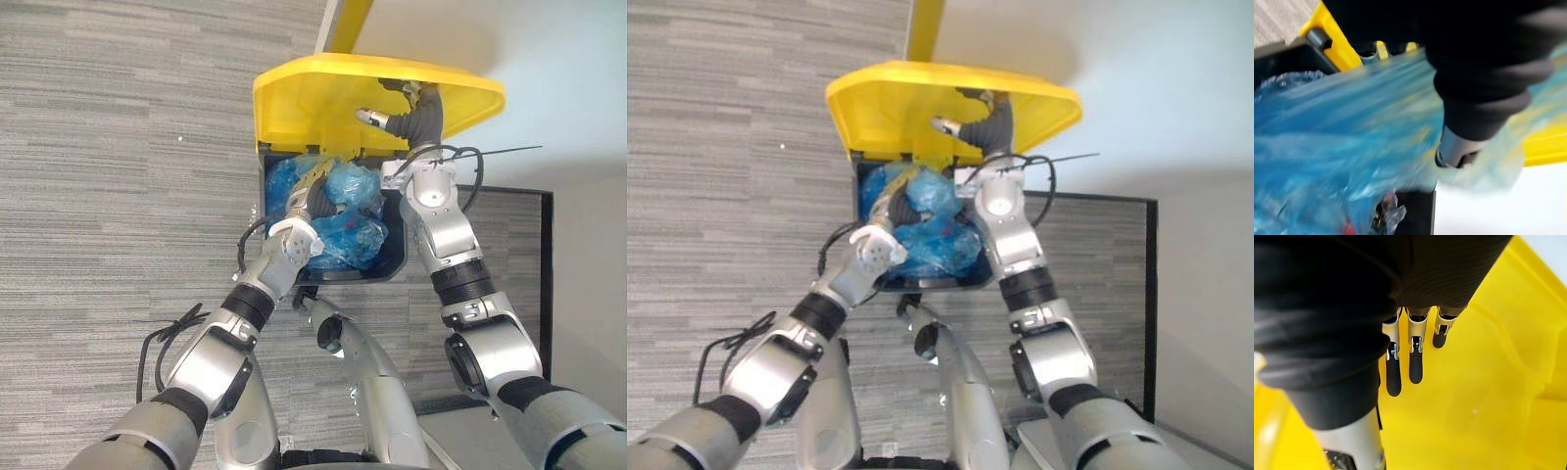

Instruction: Gather rubbish on tea table into small bin, then transfer packed bag to large trash can.

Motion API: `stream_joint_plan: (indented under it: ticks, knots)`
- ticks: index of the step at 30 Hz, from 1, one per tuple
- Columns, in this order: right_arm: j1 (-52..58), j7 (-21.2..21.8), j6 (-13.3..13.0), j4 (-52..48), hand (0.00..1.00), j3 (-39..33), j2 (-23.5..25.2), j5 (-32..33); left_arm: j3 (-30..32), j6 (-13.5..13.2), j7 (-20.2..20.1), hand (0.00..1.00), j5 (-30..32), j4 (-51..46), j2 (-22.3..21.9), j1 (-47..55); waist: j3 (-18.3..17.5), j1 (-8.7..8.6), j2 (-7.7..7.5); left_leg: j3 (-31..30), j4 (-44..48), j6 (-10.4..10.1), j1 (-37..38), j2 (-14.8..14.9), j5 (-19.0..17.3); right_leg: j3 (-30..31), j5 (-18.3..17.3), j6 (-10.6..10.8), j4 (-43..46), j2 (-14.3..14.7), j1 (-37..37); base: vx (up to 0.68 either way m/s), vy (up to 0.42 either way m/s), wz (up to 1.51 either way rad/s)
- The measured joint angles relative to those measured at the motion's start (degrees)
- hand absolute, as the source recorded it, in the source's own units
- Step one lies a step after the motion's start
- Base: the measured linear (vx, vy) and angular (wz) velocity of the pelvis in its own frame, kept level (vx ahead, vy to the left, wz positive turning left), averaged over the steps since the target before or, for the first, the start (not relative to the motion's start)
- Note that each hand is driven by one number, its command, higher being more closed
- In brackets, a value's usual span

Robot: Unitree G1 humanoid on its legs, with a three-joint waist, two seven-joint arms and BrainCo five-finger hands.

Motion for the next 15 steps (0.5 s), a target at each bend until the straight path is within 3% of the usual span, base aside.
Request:
stream_joint_plan:
  ticks: [5, 10, 15]
  knots:
    - [3.03, 1.09, 0.00, 0.00, 0.00, 0.05, 0.75, -2.24, -1.32, 0.99, -0.12, 0.00, 2.98, -0.42, 0.31, 0.60, -0.15, 0.79, 0.06, 0.03, -0.99, -0.12, 2.32, -0.31, 0.09, -0.02, 0.13, -0.25, -0.03, -0.04, 1.91, -0.06, -0.006, 0.04]
    - [7.33, 1.69, -0.02, 0.20, 0.00, 0.26, 2.35, -4.79, -3.07, 1.10, -0.22, 0.00, 7.32, -6.09, 2.97, 3.41, -0.24, 1.18, 0.02, 0.17, -3.06, -0.30, 5.07, -1.06, 0.86, 0.02, -0.22, -0.30, 0.00, -0.69, 3.83, -0.04, -0.006, 0.07]
    - [11.71, 3.20, 0.32, 4.14, 0.00, 0.31, 2.62, -7.10, -1.18, 0.74, -0.24, 0.00, 6.90, -12.59, 6.72, 10.90, -0.29, 1.38, 0.08, 0.70, -5.80, -0.14, 9.15, -2.06, 1.88, 0.06, -0.70, 0.19, 0.01, -1.65, 6.80, -0.03, 0.004, 0.09]
